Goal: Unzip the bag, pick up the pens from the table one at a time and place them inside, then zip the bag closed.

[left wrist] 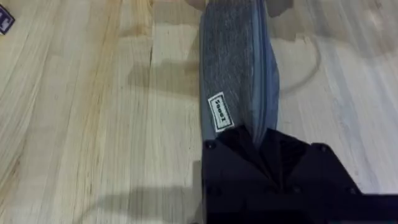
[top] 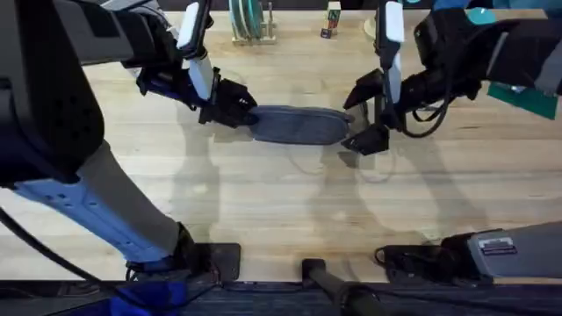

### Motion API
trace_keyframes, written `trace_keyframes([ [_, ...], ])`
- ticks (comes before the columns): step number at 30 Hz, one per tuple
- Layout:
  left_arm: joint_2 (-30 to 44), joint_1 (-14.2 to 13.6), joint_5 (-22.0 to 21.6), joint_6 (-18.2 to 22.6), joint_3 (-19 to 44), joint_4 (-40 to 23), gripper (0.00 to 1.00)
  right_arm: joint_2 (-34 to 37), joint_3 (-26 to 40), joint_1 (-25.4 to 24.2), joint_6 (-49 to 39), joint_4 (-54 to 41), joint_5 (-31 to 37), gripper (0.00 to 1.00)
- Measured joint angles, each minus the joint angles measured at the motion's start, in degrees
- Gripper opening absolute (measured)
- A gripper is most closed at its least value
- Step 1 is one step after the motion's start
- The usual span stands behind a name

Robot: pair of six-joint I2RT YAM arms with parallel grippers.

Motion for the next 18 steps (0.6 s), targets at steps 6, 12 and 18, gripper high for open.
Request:
trace_keyframes([
  [6, 0.00, 0.00, 0.00, 0.00, 0.00, 0.00, 0.043, 0.00, 0.00, 0.00, 0.00, 0.00, 0.00, 0.997],
  [12, 0.00, 0.00, 0.00, 0.00, 0.00, 0.00, 0.042, 0.02, 0.00, 0.00, 0.00, 0.00, 0.00, 0.996],
  [18, 0.00, 0.00, -0.01, 0.00, 0.00, -0.04, 0.042, 0.00, 0.00, 0.00, 0.02, 0.57, 0.25, 0.355],
])
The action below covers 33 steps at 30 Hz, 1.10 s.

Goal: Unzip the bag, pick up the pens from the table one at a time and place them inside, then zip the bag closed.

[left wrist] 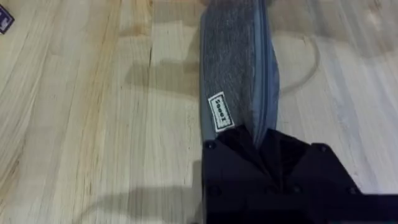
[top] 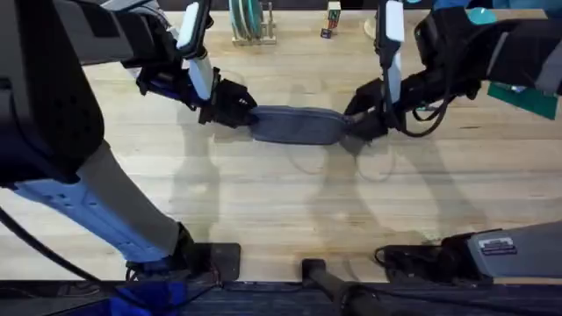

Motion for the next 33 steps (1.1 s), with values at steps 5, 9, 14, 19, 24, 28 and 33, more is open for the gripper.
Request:
trace_keyframes([
  [5, 0.00, 0.00, 0.01, 0.00, 0.00, 0.02, 0.042, 0.00, 0.00, 0.11, 0.15, 0.24, -0.05, 0.036],
  [9, 0.00, 0.00, 0.00, 0.00, 0.00, 0.02, 0.042, 0.00, 0.00, 0.11, 0.15, 0.22, -0.05, 0.032],
  [14, 0.00, 0.00, 0.00, 0.00, 0.00, 0.02, 0.043, 0.00, 0.00, -0.08, 0.15, 0.02, -0.11, 0.030],
  [19, 0.00, -0.32, 0.22, 0.00, 0.00, 0.15, 0.043, -0.19, 0.00, -1.63, 0.25, -0.83, -0.98, 0.030],
  [24, 0.00, -1.09, 0.51, 0.00, -0.04, 0.24, 0.043, -2.03, 0.00, -3.39, 0.66, -1.20, -1.00, 0.031],
  [28, 0.00, -1.11, 0.52, 0.00, -0.07, 0.22, 0.043, -3.44, 0.00, -4.04, 1.09, -1.47, -0.93, 0.031],
  [33, 0.00, -1.10, 0.52, 0.00, -0.07, 0.24, 0.042, -3.65, 0.00, -4.04, 1.27, -1.47, -1.18, 0.031],
])
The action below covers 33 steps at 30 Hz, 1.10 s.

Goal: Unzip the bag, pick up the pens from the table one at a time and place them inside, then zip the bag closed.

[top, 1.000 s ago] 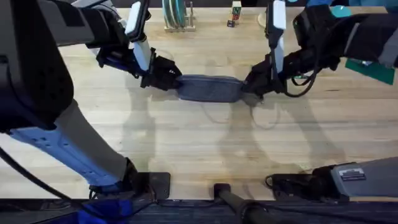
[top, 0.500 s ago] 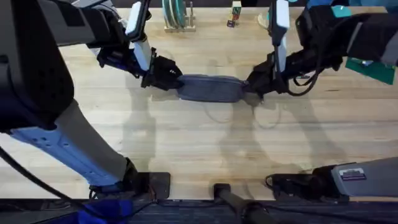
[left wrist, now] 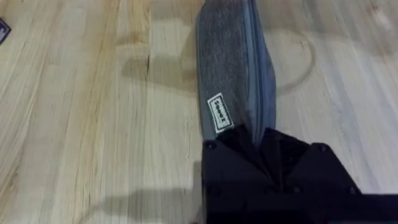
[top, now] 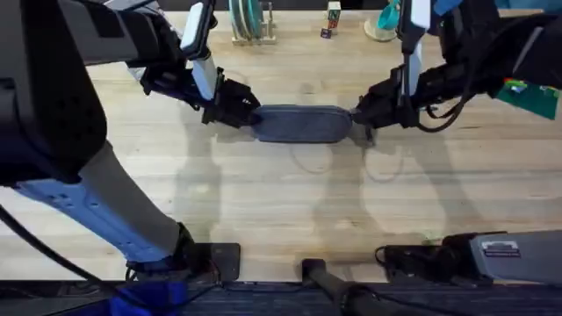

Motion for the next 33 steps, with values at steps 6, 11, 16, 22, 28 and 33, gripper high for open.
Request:
trace_keyframes([
  [6, 0.00, 0.01, 0.00, -0.01, 0.00, 0.00, 0.042, 0.00, 0.00, -0.07, 0.00, 0.00, -0.71, 0.031],
  [11, 0.00, 0.01, 0.00, 0.00, 0.00, 0.00, 0.042, -0.02, 0.00, -0.09, 0.00, 0.00, -1.33, 0.031],
  [16, 0.00, 0.01, 0.00, 0.00, 0.00, 0.00, 0.042, 0.00, 0.00, -0.10, 0.00, 0.00, -1.85, 0.031],
  [22, 0.00, 0.01, 0.00, 0.00, 0.00, -0.01, 0.042, 0.00, 0.00, -0.10, 0.00, 0.00, -1.93, 0.031],
  [28, 0.00, 0.01, 0.00, 0.00, 0.00, 0.00, 0.042, 0.00, 0.00, -0.11, 0.00, 0.00, -1.95, 0.031],
  [33, 0.00, 0.01, 0.00, 0.00, 0.00, 0.00, 0.042, 0.00, 0.00, -0.11, 0.00, 0.00, -2.14, 0.031],
])
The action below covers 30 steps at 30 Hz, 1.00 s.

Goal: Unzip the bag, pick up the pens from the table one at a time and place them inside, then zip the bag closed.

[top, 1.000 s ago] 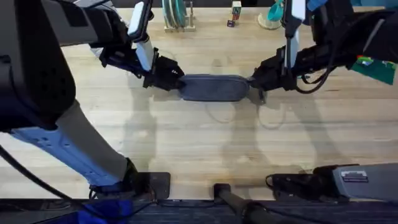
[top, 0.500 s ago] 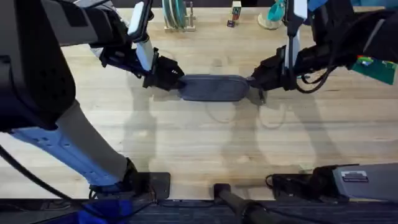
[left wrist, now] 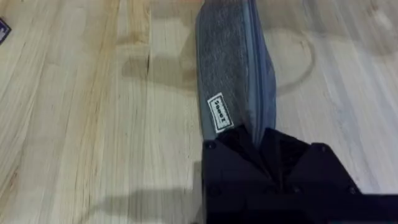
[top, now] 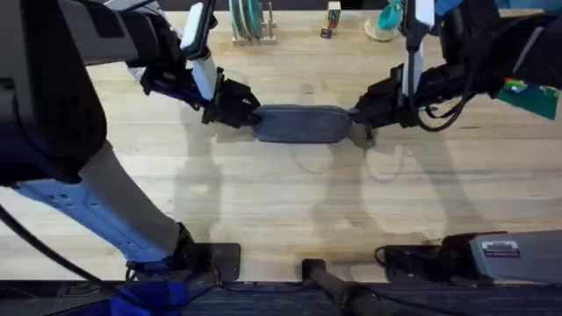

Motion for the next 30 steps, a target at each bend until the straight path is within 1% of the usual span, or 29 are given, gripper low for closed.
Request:
trace_keyframes([
  [16, 0.00, 0.00, 0.00, 0.00, 0.00, 0.00, 0.042, 0.00, 0.00, -0.15, 0.00, 0.19, -2.68, 0.031],
  [30, 0.00, 0.26, -0.07, 0.00, 0.00, 0.00, 0.042, 0.00, 0.00, -0.15, 0.03, 3.96, -6.92, 0.031],
])
